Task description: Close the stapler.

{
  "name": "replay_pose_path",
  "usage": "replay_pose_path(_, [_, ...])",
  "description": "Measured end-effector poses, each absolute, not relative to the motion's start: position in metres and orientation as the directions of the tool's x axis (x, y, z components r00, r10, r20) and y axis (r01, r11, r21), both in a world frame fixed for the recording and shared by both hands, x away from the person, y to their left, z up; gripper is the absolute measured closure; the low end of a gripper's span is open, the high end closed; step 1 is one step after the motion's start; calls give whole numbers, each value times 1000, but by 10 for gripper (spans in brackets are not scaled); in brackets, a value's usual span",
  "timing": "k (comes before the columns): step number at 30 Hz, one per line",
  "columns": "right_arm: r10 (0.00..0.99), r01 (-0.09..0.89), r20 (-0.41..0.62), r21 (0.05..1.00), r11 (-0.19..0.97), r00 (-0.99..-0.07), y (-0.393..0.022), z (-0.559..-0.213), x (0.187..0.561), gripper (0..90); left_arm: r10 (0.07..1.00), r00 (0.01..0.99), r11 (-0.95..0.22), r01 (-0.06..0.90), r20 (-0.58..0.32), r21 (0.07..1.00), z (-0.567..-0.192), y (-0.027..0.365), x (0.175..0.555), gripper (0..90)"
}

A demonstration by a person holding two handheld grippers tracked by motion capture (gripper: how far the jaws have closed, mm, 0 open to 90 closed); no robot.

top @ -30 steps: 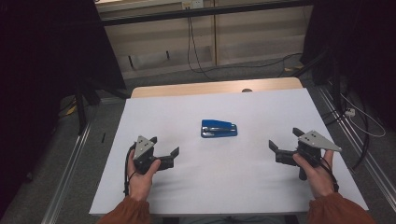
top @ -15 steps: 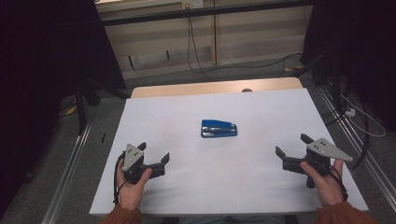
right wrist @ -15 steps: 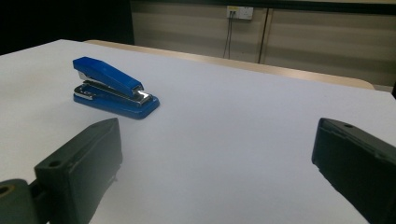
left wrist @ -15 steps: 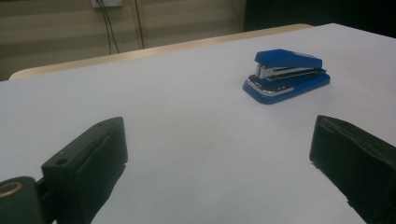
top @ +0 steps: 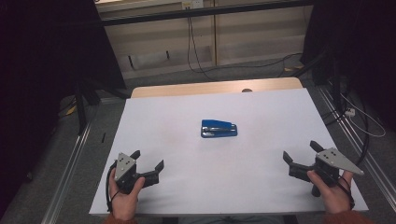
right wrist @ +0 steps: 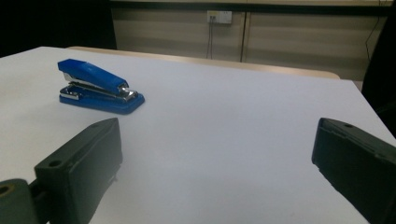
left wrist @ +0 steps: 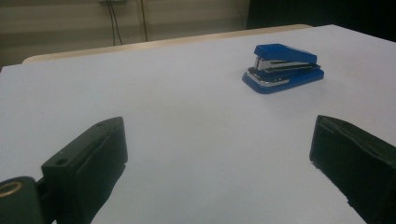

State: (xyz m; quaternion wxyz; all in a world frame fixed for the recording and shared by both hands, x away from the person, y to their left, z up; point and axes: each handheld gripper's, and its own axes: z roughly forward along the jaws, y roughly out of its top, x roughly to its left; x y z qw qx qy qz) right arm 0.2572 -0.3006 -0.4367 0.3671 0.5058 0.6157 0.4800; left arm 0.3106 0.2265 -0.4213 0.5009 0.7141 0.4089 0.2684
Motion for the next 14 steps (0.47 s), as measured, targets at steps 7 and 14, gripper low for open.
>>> replay_pose_path(7, [971,272,26,961,41,-239,-297,-442,261,18,849,527,-162,319,-33,934,-422,224,314,43])
replay_pose_path(14, [968,281,34,959,38,-248,-295,-442,265,18,840,542,-176,325,-31,929,-423,222,316,43])
